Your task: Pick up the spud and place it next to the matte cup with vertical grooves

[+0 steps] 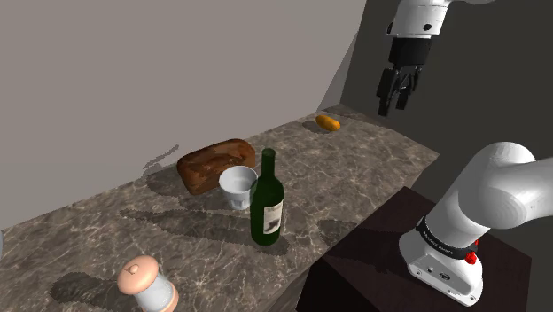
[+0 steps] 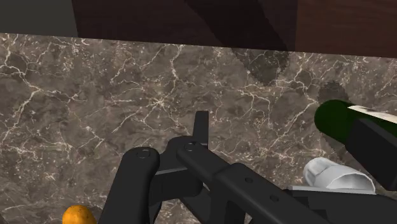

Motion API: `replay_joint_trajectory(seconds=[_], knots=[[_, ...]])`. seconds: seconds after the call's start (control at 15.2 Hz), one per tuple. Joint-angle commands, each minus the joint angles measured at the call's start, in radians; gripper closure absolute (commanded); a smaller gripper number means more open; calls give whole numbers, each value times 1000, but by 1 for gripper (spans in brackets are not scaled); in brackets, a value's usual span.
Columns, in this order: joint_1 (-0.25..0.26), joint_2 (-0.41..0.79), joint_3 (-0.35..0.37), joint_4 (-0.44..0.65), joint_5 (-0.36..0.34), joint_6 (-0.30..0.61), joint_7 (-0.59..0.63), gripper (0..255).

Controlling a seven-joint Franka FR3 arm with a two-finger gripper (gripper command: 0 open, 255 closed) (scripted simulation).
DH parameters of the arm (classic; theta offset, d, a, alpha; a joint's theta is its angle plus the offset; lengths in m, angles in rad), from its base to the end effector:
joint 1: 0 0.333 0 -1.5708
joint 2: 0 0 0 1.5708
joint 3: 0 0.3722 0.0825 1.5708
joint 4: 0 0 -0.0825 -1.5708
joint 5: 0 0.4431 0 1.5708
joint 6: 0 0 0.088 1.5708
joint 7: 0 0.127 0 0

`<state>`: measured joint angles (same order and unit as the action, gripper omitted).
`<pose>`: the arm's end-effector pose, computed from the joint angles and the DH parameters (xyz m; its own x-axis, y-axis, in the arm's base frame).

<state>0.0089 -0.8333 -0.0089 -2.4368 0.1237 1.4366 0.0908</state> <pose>0.2912 0.0163 0.5736 0.9819 -0.0695 -0.1761 -0.0905 -0.9893 -0.1144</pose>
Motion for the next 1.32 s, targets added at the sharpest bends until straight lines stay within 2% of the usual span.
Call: replay_joint_trajectory(seconds=[0.0,0.66,1.25], knots=[[0,0,0,0,0,0,0,0],[-48,301,2,-4,-136,298,-32,0],[-100,619,-4,102,-272,512,-8,0]])
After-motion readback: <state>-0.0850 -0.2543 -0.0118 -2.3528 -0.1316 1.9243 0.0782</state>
